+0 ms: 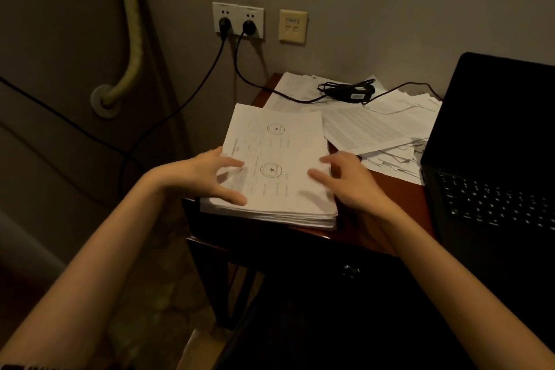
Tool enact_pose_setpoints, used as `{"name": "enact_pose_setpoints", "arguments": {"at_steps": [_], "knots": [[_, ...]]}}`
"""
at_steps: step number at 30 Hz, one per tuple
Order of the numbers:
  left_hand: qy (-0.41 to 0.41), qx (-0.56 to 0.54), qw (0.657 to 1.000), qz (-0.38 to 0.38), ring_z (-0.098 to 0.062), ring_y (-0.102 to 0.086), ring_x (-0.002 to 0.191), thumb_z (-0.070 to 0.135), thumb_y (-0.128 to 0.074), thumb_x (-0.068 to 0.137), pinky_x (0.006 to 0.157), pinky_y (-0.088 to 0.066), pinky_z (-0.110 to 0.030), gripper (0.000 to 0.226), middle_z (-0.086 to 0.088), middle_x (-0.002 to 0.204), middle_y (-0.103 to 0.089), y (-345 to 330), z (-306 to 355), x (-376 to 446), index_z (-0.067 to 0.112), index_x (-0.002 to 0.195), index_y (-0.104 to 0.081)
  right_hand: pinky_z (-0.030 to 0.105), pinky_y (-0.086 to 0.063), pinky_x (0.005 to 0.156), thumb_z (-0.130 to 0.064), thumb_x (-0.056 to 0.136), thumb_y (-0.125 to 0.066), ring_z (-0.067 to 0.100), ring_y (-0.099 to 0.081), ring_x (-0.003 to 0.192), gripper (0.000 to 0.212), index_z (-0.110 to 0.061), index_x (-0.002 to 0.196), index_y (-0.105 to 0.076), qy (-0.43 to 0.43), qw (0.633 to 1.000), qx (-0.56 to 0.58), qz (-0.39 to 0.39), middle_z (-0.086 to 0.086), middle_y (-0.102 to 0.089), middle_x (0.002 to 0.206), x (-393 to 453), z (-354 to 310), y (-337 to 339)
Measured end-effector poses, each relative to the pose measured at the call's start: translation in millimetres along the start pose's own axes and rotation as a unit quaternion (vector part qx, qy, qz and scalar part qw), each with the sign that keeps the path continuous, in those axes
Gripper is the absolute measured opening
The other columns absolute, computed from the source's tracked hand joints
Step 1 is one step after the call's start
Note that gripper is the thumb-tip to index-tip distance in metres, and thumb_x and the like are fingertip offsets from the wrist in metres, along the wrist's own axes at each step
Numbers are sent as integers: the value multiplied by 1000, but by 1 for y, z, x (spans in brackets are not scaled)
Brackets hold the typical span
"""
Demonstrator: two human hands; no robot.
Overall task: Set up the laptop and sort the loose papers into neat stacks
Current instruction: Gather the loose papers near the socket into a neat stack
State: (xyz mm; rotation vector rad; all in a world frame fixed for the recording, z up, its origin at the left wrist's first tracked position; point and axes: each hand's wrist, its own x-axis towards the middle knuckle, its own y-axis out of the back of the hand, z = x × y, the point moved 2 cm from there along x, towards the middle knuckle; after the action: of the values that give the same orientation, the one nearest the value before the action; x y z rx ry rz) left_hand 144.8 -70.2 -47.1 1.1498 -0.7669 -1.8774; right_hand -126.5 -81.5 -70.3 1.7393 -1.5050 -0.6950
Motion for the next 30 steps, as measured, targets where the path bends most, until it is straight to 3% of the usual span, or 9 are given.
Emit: {"name": "enact_pose_setpoints", "arguments": {"at_steps": [3, 8, 12, 16, 19, 22, 24, 27, 30], "knots": [[2, -11, 993, 116, -29, -1, 146, 67, -56, 71, 116, -8, -50, 86, -5, 159, -10, 14, 14, 25, 27, 144, -36, 38, -27, 112, -20, 85, -65, 26, -25, 139, 66, -15, 143, -35, -34, 986, -105, 129, 11, -28, 150, 32, 20, 16], [-58, 56, 969, 234, -26, 2, 147, 56, -41, 93, 117, 0, -47, 61, -7, 160, -6, 6, 48, 88, 28, 147, -30, 44, -16, 116, -29, 89, -59, 31, -19, 142, 70, -12, 147, -25, -59, 964, -245, 89, 16, -25, 152, 75, 48, 16], [-69, 142, 964, 214, -22, 9, 147, 61, -23, 95, 117, 9, -47, 65, -2, 161, 5, -11, 45, 124, 33, 152, -10, 38, -43, 84, -6, 92, -43, 35, -54, 109, 34, -10, 125, -54, -86, 967, -200, 129, 18, -60, 119, 86, 66, 30], [-83, 169, 965, 185, -18, 10, 147, 66, -17, 92, 118, 8, -45, 67, 1, 160, 8, -23, 34, 136, 38, 151, -1, 31, -39, 57, -4, 96, -37, 28, -54, 76, 19, -8, 89, -55, -109, 957, -97, 251, 13, -58, 86, 89, 69, 58], [-88, 165, 964, 188, -17, 10, 147, 65, -18, 92, 119, 8, -43, 66, 3, 160, 6, -24, 32, 140, 39, 150, -3, 21, -27, 45, -3, 97, -42, 20, -47, 62, 16, -12, 90, -54, -9, 949, -34, 312, 7, -52, 75, 87, 46, 69], [-117, 15, 968, 222, -17, -5, 147, 53, -23, 99, 119, 1, -40, 58, 0, 160, -10, -18, 34, 136, 30, 151, -18, 18, -42, 56, 2, 91, -52, 22, -58, 69, 26, -5, 113, -63, 167, 942, -56, 287, 12, -66, 84, 68, 20, 56], [-120, -282, 911, 275, -18, -32, 138, 43, -27, 102, 116, -19, -36, 46, 1, 149, -38, -7, 36, 126, 25, 142, -42, 21, -50, 74, -1, 87, -58, 24, -66, 83, 29, -3, 116, -64, 282, 924, -78, 245, 13, -71, 99, 51, 11, 38], [-71, -617, 709, 334, -16, -55, 110, 35, -29, 104, 95, -41, -28, 36, -3, 119, -59, 17, 21, 106, 15, 109, -59, 29, -56, 80, -2, 79, -72, 24, -69, 95, 32, -2, 111, -67, 412, 886, -129, 168, 12, -71, 107, 36, 12, 9], [-41, -621, 694, 362, -23, -49, 125, 36, -31, 103, 106, -36, -34, 39, -5, 124, -57, 31, -10, 98, 13, 119, -58, 31, -58, 76, -9, 85, -62, 20, -68, 99, 26, -6, 111, -68, 471, 864, -161, 78, 8, -70, 111, 28, 22, -13]]}}
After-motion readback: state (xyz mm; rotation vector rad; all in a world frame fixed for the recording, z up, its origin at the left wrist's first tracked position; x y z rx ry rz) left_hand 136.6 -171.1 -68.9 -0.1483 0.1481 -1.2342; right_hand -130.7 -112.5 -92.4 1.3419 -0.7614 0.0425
